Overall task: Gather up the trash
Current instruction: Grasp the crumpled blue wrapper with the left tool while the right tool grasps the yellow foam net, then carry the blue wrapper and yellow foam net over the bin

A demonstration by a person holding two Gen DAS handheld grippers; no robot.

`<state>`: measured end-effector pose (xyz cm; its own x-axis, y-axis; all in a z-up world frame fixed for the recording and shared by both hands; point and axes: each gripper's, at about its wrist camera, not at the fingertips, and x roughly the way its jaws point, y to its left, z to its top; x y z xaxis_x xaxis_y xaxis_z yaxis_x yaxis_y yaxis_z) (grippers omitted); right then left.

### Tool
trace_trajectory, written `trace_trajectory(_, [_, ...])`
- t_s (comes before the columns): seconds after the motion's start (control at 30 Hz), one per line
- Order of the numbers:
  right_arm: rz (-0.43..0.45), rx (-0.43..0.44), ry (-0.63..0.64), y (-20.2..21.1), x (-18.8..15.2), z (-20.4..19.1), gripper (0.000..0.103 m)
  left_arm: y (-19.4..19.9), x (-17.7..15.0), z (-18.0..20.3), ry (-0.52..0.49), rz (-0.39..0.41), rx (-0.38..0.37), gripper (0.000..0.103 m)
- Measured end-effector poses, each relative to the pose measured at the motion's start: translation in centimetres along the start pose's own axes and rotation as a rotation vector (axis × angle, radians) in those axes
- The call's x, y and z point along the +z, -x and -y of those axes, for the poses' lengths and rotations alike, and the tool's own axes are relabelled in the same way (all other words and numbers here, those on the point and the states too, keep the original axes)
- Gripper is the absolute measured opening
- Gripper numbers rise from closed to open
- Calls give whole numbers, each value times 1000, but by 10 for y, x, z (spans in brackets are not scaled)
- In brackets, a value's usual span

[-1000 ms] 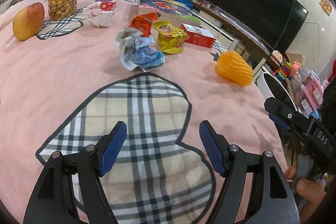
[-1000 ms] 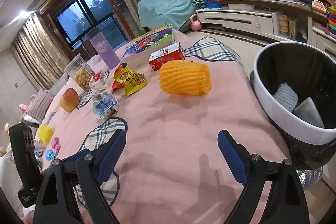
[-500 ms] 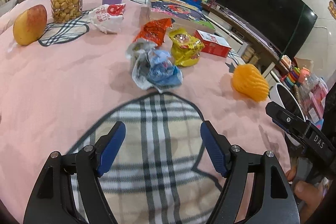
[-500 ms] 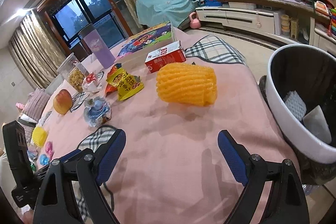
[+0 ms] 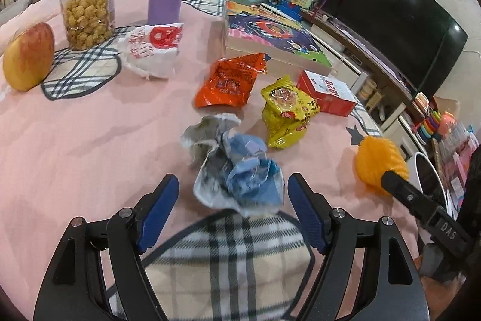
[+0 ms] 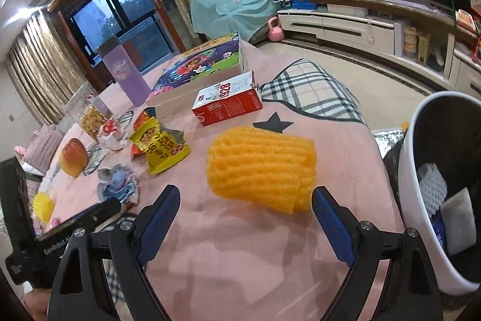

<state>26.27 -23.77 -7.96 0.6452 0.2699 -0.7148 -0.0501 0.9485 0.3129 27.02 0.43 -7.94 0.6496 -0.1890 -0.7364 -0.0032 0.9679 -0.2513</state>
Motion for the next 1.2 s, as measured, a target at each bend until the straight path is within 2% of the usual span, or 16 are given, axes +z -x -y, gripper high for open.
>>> trace_trajectory(0.03, [-6, -1, 3, -3, 0, 0, 89, -1, 0, 1, -10, 3, 2, 65])
trace_trajectory(0.07, [-11, -4, 7, -6, 0, 0, 82, -4, 0, 3, -20, -2, -4, 49])
trace_trajectory(0.1, [-16, -6, 10, -8, 0, 1, 68, -6, 0, 4, -27, -13, -16, 46])
trace_trajectory(0.13, [-32, -6, 11, -11, -1, 2, 62, -6, -1, 6, -35, -7, -20, 41])
trace_trajectory(0.17, [-37, -2, 8, -12, -2, 3, 55, -4, -2, 7, -46, 6, -20, 32])
trace_trajectory(0.2, [-39, 3, 9, -13, -3, 4, 30, -1, -2, 9, -55, 12, -22, 29])
trace_trajectory(0.23, [-51, 13, 6, -14, -4, 5, 19, 2, -2, 11, -65, 19, -21, 23])
trace_trajectory(0.3, [-46, 32, -6, -11, -7, 6, 18, 6, -2, 12, -68, 23, -39, 15])
trace_trajectory(0.37, [-29, 46, -2, -4, -9, 5, 17, 10, -3, 12, -68, 21, -58, 1])
trace_trajectory(0.7, [6, 100, 6, 30, -18, 1, 14, 29, -30, 41, -100, 8, -151, 1])
trace_trajectory(1.2, [40, 74, -25, 72, -31, 24, 14, 50, -47, 93, -187, 5, -232, 1])
